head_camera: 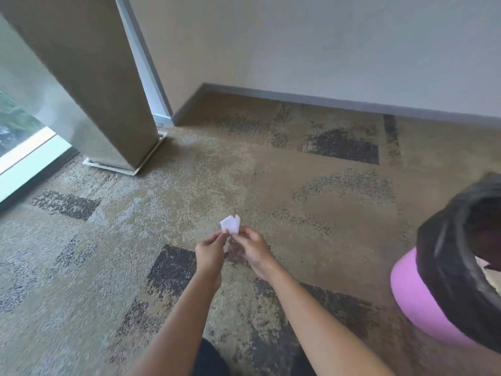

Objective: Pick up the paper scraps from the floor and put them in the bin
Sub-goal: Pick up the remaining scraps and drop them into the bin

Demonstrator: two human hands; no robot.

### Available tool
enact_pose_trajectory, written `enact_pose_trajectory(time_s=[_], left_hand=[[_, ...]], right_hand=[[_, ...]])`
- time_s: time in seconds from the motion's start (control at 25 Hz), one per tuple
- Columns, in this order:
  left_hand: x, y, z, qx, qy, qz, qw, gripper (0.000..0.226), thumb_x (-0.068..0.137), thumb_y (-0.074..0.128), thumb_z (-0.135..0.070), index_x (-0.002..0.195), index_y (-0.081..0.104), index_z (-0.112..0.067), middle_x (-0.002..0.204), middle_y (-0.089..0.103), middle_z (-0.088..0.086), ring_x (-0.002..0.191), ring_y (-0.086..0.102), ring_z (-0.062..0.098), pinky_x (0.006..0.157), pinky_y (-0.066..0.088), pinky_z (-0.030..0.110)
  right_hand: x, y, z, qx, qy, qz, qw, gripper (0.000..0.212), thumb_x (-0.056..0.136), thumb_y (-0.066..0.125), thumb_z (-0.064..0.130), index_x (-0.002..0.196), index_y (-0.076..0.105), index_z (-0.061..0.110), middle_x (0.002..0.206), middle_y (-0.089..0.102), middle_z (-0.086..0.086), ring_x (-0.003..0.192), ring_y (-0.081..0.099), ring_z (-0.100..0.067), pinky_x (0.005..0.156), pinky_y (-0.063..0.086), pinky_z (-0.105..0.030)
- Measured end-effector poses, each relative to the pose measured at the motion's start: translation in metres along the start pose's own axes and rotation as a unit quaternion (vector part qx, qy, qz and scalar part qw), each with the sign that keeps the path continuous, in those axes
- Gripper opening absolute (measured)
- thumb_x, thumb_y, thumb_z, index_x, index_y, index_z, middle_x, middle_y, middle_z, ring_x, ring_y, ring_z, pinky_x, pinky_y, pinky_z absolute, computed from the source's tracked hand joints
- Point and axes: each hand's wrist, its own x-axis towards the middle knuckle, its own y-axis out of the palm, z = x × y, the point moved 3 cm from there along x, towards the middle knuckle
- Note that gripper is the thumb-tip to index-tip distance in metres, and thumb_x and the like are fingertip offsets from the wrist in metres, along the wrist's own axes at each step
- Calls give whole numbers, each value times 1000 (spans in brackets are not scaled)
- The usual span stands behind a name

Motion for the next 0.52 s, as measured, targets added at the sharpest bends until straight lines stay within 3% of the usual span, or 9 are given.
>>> enact_pose_trajectory(time_s=[0.16,0.28,0.4,0.52], left_hand=[[-56,51,-14,-40,1,48,998,12,94,62,-11,97,73,-10,98,72,8,88,64,18,75,50,32],[-94,85,-28,-7,22,87,996,5,90,68,-13,90,72,-12,91,71,2,88,61,15,75,48,33],[-145,121,-41,21,57,167,984,8,85,75,-16,93,72,-15,91,71,-3,89,61,12,81,48,35],[-193,151,-47,61,95,239,965,21,83,77,-19,104,72,-17,105,72,-3,98,65,8,84,50,35]], right_hand=[[-59,-40,41,23,-96,-59,993,6,94,63,19,94,66,14,91,69,-5,80,65,-15,73,54,-28],[-107,-74,73,-72,-159,-152,973,15,93,64,30,100,66,17,93,69,1,78,64,-6,67,51,-23],[-173,-111,106,-99,-245,-254,930,15,94,64,26,106,62,18,95,70,4,74,63,5,64,47,-13],[-236,-156,133,-81,-327,-373,865,25,92,66,15,115,57,19,97,69,6,78,66,0,67,48,-13]])
